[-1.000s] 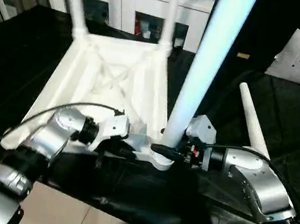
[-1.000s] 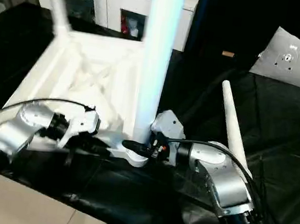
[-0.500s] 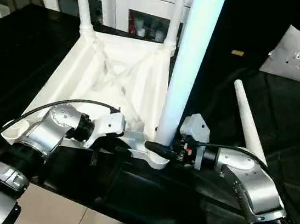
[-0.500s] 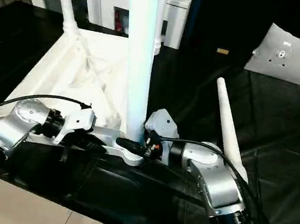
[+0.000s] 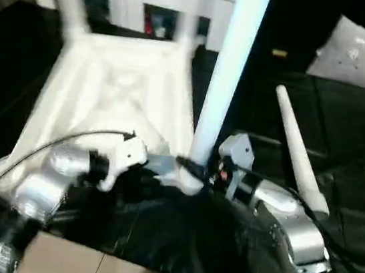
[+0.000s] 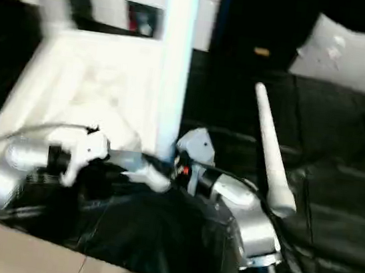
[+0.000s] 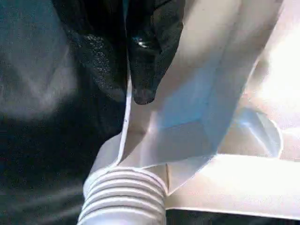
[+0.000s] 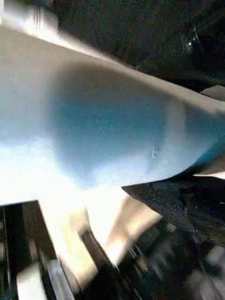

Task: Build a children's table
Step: Insert table leg to table base

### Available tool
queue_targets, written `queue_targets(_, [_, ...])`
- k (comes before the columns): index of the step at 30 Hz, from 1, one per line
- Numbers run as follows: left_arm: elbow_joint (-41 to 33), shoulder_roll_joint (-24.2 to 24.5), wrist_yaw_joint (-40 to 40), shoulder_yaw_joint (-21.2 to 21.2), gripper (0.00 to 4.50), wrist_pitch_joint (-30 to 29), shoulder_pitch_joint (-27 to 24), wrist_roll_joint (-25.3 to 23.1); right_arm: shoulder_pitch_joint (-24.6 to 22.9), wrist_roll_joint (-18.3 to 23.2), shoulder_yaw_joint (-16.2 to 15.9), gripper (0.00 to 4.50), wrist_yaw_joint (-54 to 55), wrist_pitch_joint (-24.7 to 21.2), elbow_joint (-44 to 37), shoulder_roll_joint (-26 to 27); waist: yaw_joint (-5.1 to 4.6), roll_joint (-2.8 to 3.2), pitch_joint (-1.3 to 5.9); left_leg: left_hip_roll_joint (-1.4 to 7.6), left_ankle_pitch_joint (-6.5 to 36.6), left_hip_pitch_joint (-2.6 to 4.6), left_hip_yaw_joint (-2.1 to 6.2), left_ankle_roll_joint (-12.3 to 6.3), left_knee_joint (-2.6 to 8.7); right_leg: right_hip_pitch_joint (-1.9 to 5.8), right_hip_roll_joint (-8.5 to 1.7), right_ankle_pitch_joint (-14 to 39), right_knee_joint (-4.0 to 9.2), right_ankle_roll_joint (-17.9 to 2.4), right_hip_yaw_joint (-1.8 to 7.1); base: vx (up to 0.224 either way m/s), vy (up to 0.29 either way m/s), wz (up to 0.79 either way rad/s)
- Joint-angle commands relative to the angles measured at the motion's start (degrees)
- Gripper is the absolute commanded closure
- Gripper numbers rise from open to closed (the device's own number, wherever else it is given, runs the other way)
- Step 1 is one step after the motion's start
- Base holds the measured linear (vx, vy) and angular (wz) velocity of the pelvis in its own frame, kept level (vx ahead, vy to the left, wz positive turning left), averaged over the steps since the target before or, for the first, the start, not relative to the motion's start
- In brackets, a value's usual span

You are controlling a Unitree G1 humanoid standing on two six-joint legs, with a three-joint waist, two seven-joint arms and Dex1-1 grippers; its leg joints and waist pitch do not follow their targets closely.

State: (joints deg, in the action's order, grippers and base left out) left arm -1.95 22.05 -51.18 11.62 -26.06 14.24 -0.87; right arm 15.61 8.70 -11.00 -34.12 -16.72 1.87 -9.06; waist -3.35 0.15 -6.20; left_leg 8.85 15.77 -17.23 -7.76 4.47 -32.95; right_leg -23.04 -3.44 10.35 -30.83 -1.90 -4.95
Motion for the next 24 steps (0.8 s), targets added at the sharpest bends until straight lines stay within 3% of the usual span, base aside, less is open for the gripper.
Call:
queue_targets(1, [-5.9, -5.7, 10.2, -1.6, 4.50, -5.6, -1.2, 0.1, -2.7, -2.0, -4.2, 2.61, 2.2, -4.4, 8.6, 2.3, 0.38, -0.23, 0.48, 4.27, 13.4, -2.19, 1.66, -3.89, 5.65, 1.87, -5.95, 34.2, 4.41, -7.7, 4.03, 0.000, 0.000, 0.00])
queue_targets(3, [-9.9, -10.1, 13.7, 1.1, 4.50, -9.1, -1.9, -0.8, -1.0, -2.2, -3.6, 2.61, 5.4, -4.3, 10.1, 4.6, 0.19, -0.34, 0.79, 4.13, 10.6, -2.28, 1.32, -4.75, 5.39, 2.04, -5.66, 29.6, 3.93, -9.2, 4.24, 0.000, 0.000, 0.00])
queue_targets(5, [-10.2, -11.4, 14.5, 1.9, 4.50, -9.5, -1.7, -0.9, -0.5, -1.9, -3.3, 2.61, 6.2, -4.8, 10.6, 5.6, 0.33, -0.40, 0.83, 3.99, 9.2, -2.18, 1.03, -5.36, 5.23, 1.94, -5.45, 27.4, 3.85, -9.9, 4.37, 0.000, 0.000, 0.00])
queue_targets(6, [-10.3, -12.1, 14.9, 2.5, 4.50, -9.7, -1.6, -0.8, -0.2, -1.6, -3.1, 2.61, 6.7, -5.1, 10.9, 6.2, 0.71, -1.10, 1.33, 3.86, 6.0, -2.09, 0.83, -6.54, 4.98, 2.21, -5.52, 23.9, 3.18, -10.9, 4.70, 0.000, 0.000, 0.00])
queue_targets(7, [-10.6, -12.4, 15.3, 2.9, 4.50, -9.9, -1.6, -1.0, -0.1, -1.4, -3.0, 2.61, 7.1, -5.3, 11.1, 6.9, 0.75, -1.45, 1.38, 3.81, 5.1, -2.00, 0.56, -6.94, 4.92, 2.10, -5.33, 22.9, 3.25, -11.2, 4.70, 0.059, -0.015, 0.09])
queue_targets(10, [-10.2, -11.7, 16.2, 3.4, 4.50, -11.4, -0.6, -3.5, 0.4, -1.5, -3.1, 2.61, 7.2, -5.4, 12.0, 8.3, 0.96, -1.41, 1.43, 3.63, 4.8, -1.78, 0.21, -7.74, 4.62, 1.76, -5.16, 21.4, 2.88, -11.8, 5.10, 0.059, -0.024, 0.08])
queue_targets(14, [-11.9, -10.3, 16.6, 4.0, 4.50, -15.1, -0.7, -5.5, 1.1, -2.7, -3.6, 2.61, 7.4, -5.0, 13.6, 9.1, 0.96, -1.25, 2.08, 3.69, 0.0, -2.16, 0.34, -8.65, 4.28, 2.42, -5.14, 14.5, 1.94, -13.3, 4.86, 0.025, -0.014, 0.02])
queue_targets(16, [-12.0, -9.2, 16.9, 4.6, 4.50, -15.5, -0.7, -6.2, 1.6, -2.9, -3.5, 2.61, 7.8, -4.3, 14.6, 9.4, 0.79, -1.36, 2.17, 3.73, 0.0, -2.20, 0.36, -8.84, 4.28, 2.50, -5.07, 13.5, 1.81, -13.9, 4.78, 0.000, 0.000, 0.00])
queue_targets(18, [-11.8, -7.6, 17.5, 5.7, 4.50, -14.4, -0.8, -7.9, 2.1, -2.8, -3.1, 2.61, 7.8, -4.0, 15.2, 9.6, 0.66, -1.45, 2.04, 3.75, 2.9, -2.25, 0.43, -8.29, 4.50, 2.50, -5.12, 16.6, 2.12, -13.6, 4.77, 0.000, 0.000, 0.00])
queue_targets(19, [-11.6, -6.9, 17.0, 6.0, 4.50, -14.1, -0.9, -8.0, 2.3, -2.3, -2.7, 2.61, 7.3, -4.3, 15.4, 9.7, 0.63, -1.18, 2.06, 3.72, 3.6, -2.22, 0.48, -7.97, 4.53, 2.51, -5.09, 17.6, 2.16, -13.4, 4.76, 0.000, 0.000, 0.00])
queue_targets(20, [-11.4, -6.5, 16.5, 6.2, 4.50, -13.9, -0.9, -7.9, 2.5, -2.0, -2.4, 2.61, 7.0, -4.6, 15.5, 9.8, 0.45, -1.39, 1.99, 3.72, 4.9, -2.25, 0.45, -7.30, 4.58, 2.46, -5.07, 19.3, 2.40, -13.0, 4.78, 0.000, 0.000, 0.00])
queue_targets(21, [-11.1, -6.3, 15.6, 5.9, 4.50, -14.1, -0.7, -7.2, 2.6, -2.1, -2.3, 2.05, 6.9, -4.4, 15.6, 9.8, 0.50, -1.25, 2.04, 3.73, 5.2, -2.21, 0.52, -6.94, 4.58, 2.50, -5.10, 19.8, 2.38, -12.8, 4.79, 0.000, 0.000, 0.00])
queue_targets(23, [-10.8, -6.2, 14.4, 5.6, 4.50, -14.8, -0.5, -6.4, 2.8, -2.3, -2.0, 1.88, 6.9, -4.0, 15.8, 9.9, 0.42, -1.34, 2.16, 3.71, 5.0, -2.14, 0.47, -6.42, 4.52, 2.46, -5.07, 19.2, 2.38, -12.7, 4.88, 0.000, 0.000, 0.00])
queue_targets(24, [-10.4, -5.0, 12.6, 5.8, 4.50, -16.3, 0.1, -5.7, 3.0, -2.6, -1.8, 1.82, 6.8, -3.6, 16.1, 10.0, 0.46, -1.01, 2.55, 3.59, 3.2, -2.06, 0.42, -6.30, 4.30, 2.57, -4.98, 16.3, 1.99, -13.7, 4.88, 0.000, 0.000, 0.00])
